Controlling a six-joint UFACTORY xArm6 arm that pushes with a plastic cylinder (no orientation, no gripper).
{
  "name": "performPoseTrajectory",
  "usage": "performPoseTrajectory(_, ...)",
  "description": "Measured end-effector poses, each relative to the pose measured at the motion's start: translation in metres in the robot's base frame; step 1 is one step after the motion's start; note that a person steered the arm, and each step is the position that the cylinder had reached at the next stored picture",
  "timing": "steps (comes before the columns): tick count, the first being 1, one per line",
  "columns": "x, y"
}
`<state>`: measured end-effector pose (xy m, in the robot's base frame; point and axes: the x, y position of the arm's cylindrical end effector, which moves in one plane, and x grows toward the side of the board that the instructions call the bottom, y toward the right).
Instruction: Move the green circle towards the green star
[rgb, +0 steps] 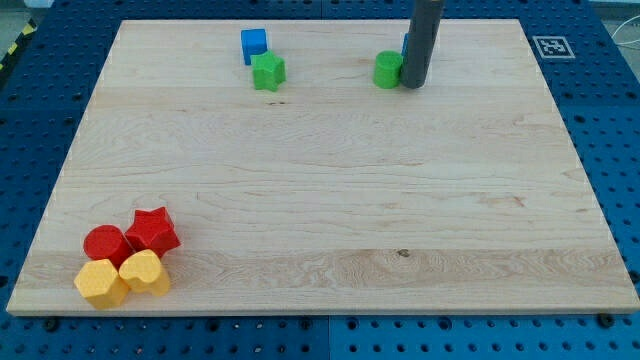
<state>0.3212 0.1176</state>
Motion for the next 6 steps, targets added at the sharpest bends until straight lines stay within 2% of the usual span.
performPoseTrajectory(3, -0.031, 0.019)
performPoseTrajectory(6, -0.013, -0.034)
